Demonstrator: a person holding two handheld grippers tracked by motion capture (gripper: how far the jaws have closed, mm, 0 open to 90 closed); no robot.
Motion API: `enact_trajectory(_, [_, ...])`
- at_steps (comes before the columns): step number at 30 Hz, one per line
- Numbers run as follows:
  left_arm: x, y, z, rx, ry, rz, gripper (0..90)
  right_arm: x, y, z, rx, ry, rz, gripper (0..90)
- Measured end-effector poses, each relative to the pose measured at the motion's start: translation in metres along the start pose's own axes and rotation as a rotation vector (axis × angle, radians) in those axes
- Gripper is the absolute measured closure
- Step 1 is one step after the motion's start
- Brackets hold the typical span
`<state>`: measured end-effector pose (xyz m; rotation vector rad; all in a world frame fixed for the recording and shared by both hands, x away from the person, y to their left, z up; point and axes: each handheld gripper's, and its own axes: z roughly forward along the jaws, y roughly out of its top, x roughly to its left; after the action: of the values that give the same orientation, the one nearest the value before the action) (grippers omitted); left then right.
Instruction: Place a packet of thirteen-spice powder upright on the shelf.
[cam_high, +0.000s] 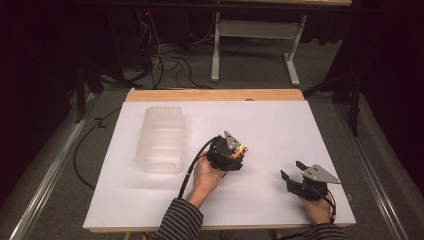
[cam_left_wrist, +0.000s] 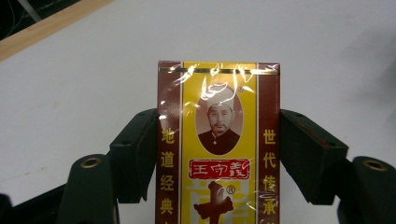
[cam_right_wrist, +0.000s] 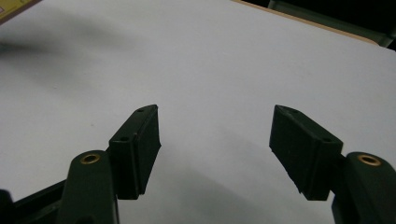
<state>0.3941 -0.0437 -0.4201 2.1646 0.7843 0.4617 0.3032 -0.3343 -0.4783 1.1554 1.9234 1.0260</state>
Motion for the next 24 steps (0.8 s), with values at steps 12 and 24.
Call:
enact_trajectory(12, [0.01,-0.007,-0.022,-0.05,0.025,-0.034,33.0,-0.001,0.0,0.0,-0.006,0.003,-0.009,33.9])
enact_trajectory(24, [0.015,-0.007,-0.043,-0.116,0.049,-0.051,32.9,-0.001,0.0,0.0,-0.008,0.005,-0.006,33.8])
